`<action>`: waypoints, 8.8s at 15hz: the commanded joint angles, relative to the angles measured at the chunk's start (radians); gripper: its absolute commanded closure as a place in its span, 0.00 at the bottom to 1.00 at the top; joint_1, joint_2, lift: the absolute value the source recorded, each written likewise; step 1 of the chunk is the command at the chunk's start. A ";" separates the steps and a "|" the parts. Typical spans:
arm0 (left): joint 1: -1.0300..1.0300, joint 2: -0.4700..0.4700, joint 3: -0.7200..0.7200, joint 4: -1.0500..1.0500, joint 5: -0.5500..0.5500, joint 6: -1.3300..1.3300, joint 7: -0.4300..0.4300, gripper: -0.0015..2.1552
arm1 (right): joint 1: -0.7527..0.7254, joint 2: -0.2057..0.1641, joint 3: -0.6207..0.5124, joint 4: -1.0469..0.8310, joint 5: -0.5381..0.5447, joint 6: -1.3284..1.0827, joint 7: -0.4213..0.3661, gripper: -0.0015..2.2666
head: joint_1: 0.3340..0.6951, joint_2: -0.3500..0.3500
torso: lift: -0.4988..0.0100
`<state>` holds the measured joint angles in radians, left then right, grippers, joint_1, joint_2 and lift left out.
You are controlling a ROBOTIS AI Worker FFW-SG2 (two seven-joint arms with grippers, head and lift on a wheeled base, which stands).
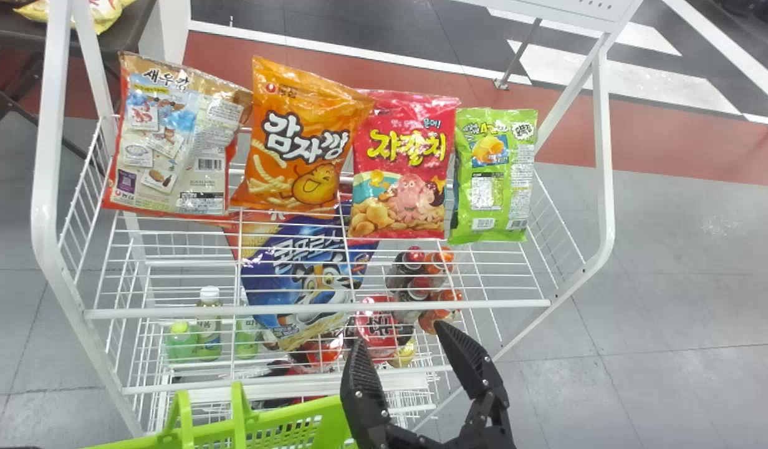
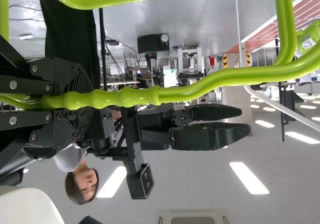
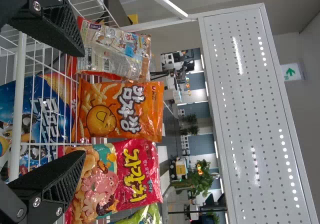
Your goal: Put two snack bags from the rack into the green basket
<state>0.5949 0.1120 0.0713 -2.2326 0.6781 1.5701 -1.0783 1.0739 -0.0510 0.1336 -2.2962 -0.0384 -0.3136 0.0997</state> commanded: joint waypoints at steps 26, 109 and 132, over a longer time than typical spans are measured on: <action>-0.033 0.011 0.041 0.031 0.047 0.001 0.000 0.49 | -0.954 0.008 -0.135 0.491 -0.002 0.635 -0.100 0.06 | 1.00 0.02 | 0.97; -0.072 0.012 0.038 0.007 0.070 0.001 0.032 0.49 | -0.747 -0.095 -0.115 -0.146 -0.770 1.886 -0.284 0.03 | 1.00 0.32 | 0.97; -0.081 0.008 0.028 0.027 0.063 0.001 0.044 0.49 | -0.632 -0.095 -0.051 -0.339 -0.364 1.841 -0.049 0.05 | 1.00 0.17 | 0.97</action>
<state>0.5139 0.1202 0.0998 -2.2158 0.7431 1.5701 -1.0338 0.4508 -0.1507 0.0171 -2.7018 -0.5192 1.5635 0.0349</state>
